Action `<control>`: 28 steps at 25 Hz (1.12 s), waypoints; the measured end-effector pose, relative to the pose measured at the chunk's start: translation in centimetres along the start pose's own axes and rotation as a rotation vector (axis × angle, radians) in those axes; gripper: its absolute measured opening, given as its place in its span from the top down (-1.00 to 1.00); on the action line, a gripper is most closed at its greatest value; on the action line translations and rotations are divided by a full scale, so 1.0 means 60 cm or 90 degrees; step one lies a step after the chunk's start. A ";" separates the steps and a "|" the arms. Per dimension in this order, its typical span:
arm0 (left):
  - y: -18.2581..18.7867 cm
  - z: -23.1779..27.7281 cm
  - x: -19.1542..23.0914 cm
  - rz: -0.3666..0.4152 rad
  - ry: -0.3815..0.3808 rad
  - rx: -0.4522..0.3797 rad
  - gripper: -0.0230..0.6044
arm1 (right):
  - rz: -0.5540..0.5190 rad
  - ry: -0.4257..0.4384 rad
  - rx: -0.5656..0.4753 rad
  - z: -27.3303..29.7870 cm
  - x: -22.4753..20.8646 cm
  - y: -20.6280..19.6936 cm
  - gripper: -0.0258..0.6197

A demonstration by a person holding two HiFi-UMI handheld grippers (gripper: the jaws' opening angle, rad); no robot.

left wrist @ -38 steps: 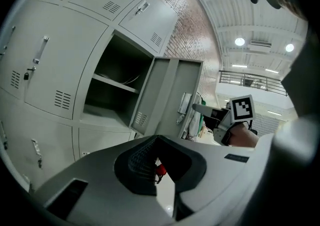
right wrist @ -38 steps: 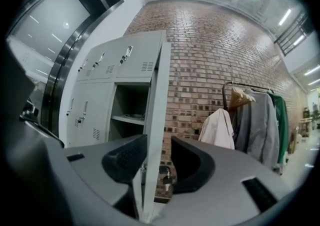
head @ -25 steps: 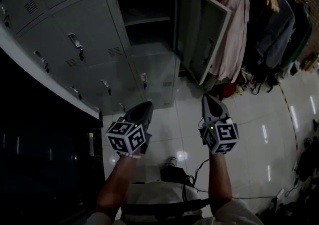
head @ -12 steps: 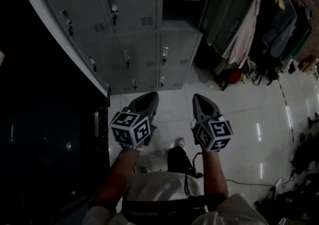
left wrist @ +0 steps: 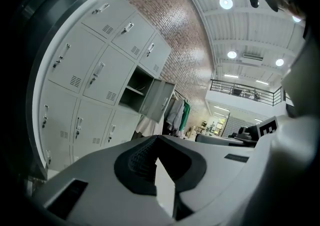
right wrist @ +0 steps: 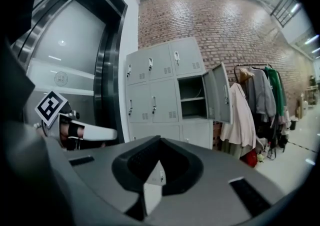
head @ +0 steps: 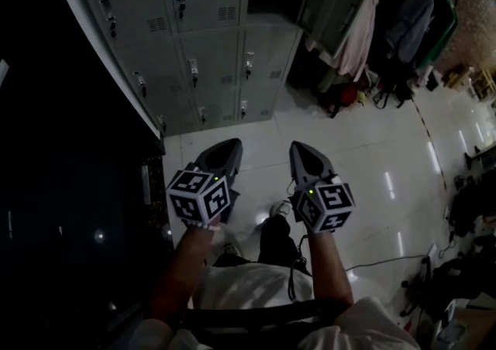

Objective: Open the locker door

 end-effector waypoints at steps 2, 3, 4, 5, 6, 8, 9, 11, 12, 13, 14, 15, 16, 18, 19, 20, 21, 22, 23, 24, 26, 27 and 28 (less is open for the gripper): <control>-0.006 -0.012 -0.008 0.002 -0.010 0.001 0.96 | -0.001 -0.006 0.002 -0.018 0.013 -0.004 0.92; -0.008 -0.017 -0.013 0.001 -0.014 0.001 0.96 | -0.001 -0.009 0.002 -0.028 0.018 -0.004 0.92; -0.009 -0.022 -0.019 0.000 -0.017 0.002 0.96 | 0.000 -0.012 0.002 -0.038 0.022 -0.004 0.92; -0.009 -0.026 -0.026 -0.002 -0.019 0.002 0.96 | 0.000 -0.014 0.000 -0.047 0.023 -0.002 0.92; -0.009 -0.028 -0.033 -0.003 -0.020 0.002 0.96 | 0.000 -0.016 -0.001 -0.055 0.023 -0.001 0.92; -0.011 -0.030 -0.049 0.000 -0.024 0.001 0.96 | 0.000 -0.019 -0.004 -0.071 0.018 0.000 0.92; -0.014 -0.031 -0.059 0.004 -0.026 0.000 0.96 | 0.000 -0.020 -0.003 -0.079 0.014 -0.002 0.92; -0.021 -0.032 -0.080 0.008 -0.026 -0.001 0.96 | 0.000 -0.017 0.002 -0.095 0.004 -0.006 0.92; -0.025 -0.033 -0.090 0.008 -0.023 -0.002 0.96 | 0.000 -0.012 0.005 -0.103 -0.001 -0.008 0.92; -0.029 -0.034 -0.099 0.005 -0.019 -0.003 0.96 | 0.000 -0.007 0.009 -0.110 -0.007 -0.009 0.92; -0.035 -0.035 -0.108 0.001 -0.013 -0.004 0.96 | 0.001 0.000 0.013 -0.118 -0.012 -0.010 0.92; -0.040 -0.035 -0.116 -0.004 -0.008 -0.005 0.96 | 0.002 0.006 0.016 -0.126 -0.018 -0.011 0.92; -0.046 -0.035 -0.125 -0.008 -0.003 -0.007 0.96 | 0.005 0.012 0.018 -0.134 -0.024 -0.013 0.92; -0.054 -0.036 -0.144 -0.010 0.006 -0.011 0.96 | 0.015 0.021 0.019 -0.147 -0.037 -0.017 0.92; -0.056 -0.038 -0.153 -0.009 0.010 -0.014 0.96 | 0.020 0.025 0.019 -0.153 -0.043 -0.019 0.92; -0.057 -0.041 -0.161 -0.008 0.013 -0.017 0.96 | 0.026 0.029 0.019 -0.157 -0.047 -0.020 0.92; -0.057 -0.045 -0.168 -0.007 0.017 -0.020 0.96 | 0.030 0.033 0.019 -0.160 -0.049 -0.022 0.92; -0.058 -0.049 -0.174 -0.005 0.021 -0.023 0.96 | 0.032 0.038 0.018 -0.164 -0.049 -0.023 0.92; -0.058 -0.053 -0.179 -0.002 0.025 -0.025 0.96 | 0.034 0.043 0.017 -0.167 -0.047 -0.024 0.92; -0.058 -0.057 -0.184 0.001 0.029 -0.027 0.96 | 0.035 0.048 0.015 -0.171 -0.046 -0.024 0.92; -0.057 -0.062 -0.193 0.004 0.036 -0.030 0.96 | 0.038 0.055 0.009 -0.178 -0.047 -0.025 0.92; -0.057 -0.064 -0.198 0.006 0.038 -0.032 0.96 | 0.040 0.057 0.006 -0.181 -0.047 -0.025 0.92; -0.058 -0.065 -0.202 0.007 0.039 -0.032 0.96 | 0.042 0.058 0.004 -0.185 -0.048 -0.026 0.92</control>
Point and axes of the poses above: the fingertips, and each gripper's own axes: z forward along the fingers, x to its left, y out of its top, the point moved 9 cm from there along -z, backward along the fingers, and after that the axes turned 8 degrees about y, right-handed, at the moved point
